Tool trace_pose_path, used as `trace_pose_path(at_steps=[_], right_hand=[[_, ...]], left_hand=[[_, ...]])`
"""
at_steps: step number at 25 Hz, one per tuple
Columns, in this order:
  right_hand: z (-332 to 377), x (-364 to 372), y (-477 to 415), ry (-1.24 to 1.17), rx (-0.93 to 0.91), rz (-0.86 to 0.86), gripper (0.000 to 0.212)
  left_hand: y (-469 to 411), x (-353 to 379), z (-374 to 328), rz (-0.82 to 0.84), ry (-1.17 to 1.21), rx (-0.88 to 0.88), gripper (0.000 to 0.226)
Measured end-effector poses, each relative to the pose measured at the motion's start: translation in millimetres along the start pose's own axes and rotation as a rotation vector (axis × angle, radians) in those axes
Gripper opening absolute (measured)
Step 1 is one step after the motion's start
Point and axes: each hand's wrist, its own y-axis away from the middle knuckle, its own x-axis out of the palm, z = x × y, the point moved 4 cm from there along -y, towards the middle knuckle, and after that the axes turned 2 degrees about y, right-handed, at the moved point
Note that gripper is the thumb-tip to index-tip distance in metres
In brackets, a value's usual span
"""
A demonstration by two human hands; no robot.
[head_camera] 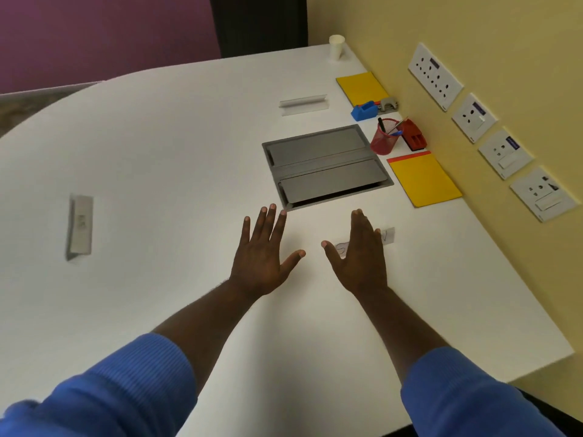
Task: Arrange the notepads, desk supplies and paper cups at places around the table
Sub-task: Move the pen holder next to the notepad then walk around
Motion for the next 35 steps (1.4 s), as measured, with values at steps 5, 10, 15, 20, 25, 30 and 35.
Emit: trace_pose_path(at_steps=[5, 10, 15, 20, 25, 30, 35], right_hand=[[39, 0, 71, -0.024, -0.103, -0.015, 0.092], [64, 23, 119, -0.039, -0.175, 0.067, 0.092], [89, 46, 145, -0.046, -0.321, 0.13, 0.091], [130, 62, 179, -0.036, -0.444, 0.206, 0.091], [181, 66, 222, -0.019, -0.549, 0.246, 0.092], [241, 74, 267, 0.017, -0.624, 0.258, 0.092], [317, 96, 335, 0.033, -0.62, 0.213, 0.091]], left_hand=[[86, -14, 11, 0.002, -0.037, -0.055, 0.088], [156, -13, 20, -0.028, -0.07, -0.066, 0.089], [223, -15, 45, -0.068, -0.136, -0.161, 0.089], [285, -24, 66, -0.097, -0.127, -0.287, 0.089], [335, -40, 87, -0.127, -0.12, -0.356, 0.089], [391, -63, 127, -0.162, -0.09, -0.397, 0.089], [484, -85, 192, -0.114, -0.096, -0.412, 0.09]])
